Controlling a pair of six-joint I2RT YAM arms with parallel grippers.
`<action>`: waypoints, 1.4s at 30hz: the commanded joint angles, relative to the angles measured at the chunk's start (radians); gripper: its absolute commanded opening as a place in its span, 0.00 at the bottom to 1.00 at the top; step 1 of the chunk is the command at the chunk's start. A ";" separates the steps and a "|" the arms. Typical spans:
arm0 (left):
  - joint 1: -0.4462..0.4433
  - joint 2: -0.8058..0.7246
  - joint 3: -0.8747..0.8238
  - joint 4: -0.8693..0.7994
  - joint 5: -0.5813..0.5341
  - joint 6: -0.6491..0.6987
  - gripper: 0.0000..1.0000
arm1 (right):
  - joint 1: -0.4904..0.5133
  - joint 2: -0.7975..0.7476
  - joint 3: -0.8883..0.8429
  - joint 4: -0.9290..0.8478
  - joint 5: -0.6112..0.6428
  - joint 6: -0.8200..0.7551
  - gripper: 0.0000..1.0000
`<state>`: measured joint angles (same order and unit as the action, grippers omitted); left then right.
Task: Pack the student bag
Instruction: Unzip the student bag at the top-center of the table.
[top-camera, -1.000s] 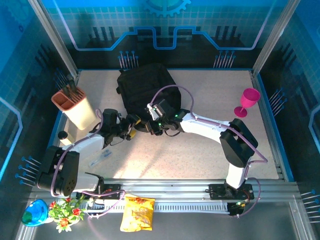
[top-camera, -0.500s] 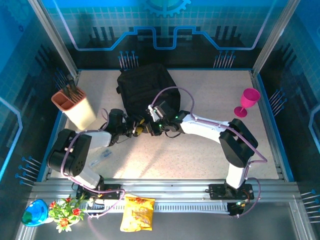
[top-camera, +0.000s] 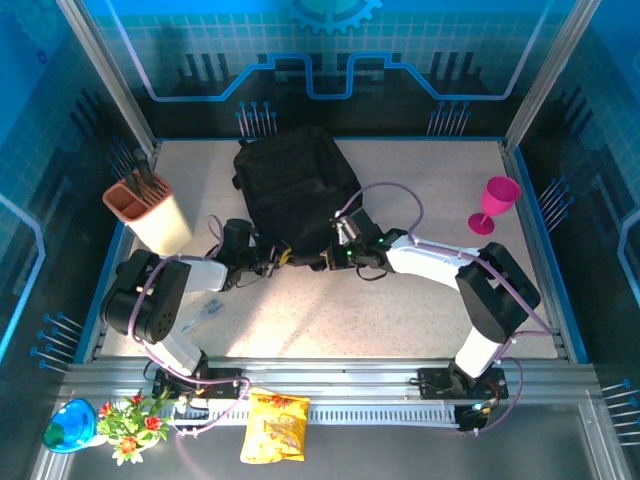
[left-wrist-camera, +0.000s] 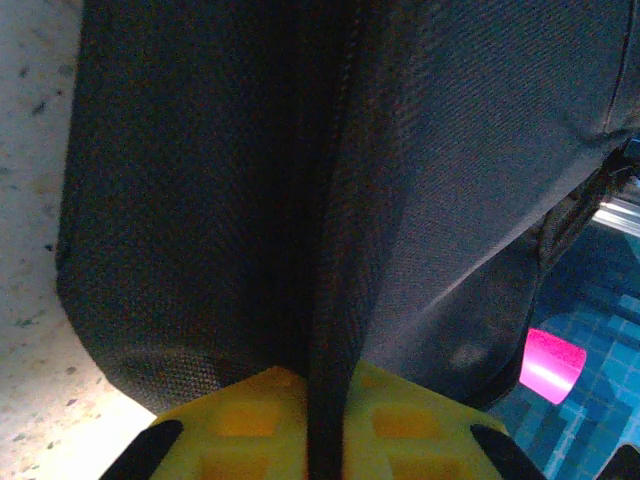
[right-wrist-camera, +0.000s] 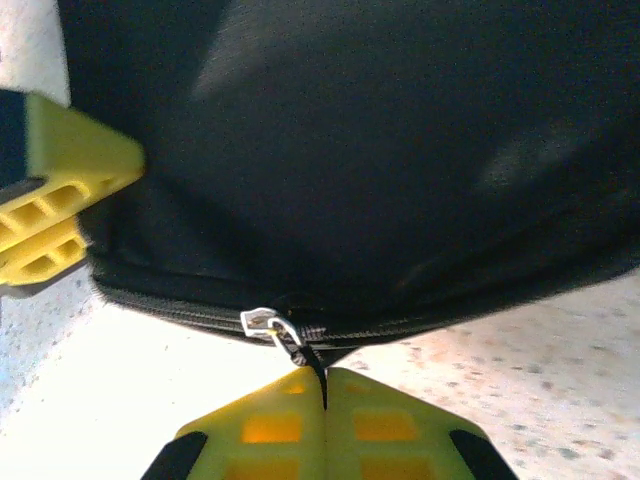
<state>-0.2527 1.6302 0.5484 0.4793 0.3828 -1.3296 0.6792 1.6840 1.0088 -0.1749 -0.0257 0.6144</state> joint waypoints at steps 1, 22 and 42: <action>0.012 0.021 0.014 -0.034 -0.066 0.047 0.12 | -0.065 -0.047 -0.029 -0.082 0.074 0.055 0.00; 0.025 0.044 0.328 -0.461 -0.073 0.428 0.11 | -0.002 -0.261 -0.162 0.045 0.149 -0.045 0.00; 0.055 0.048 0.361 -0.515 -0.035 0.471 0.11 | -0.065 0.034 0.053 -0.001 0.053 -0.222 0.53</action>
<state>-0.2028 1.6787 0.8841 -0.0120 0.3302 -0.8825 0.6159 1.6737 1.0111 -0.1776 0.0612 0.4496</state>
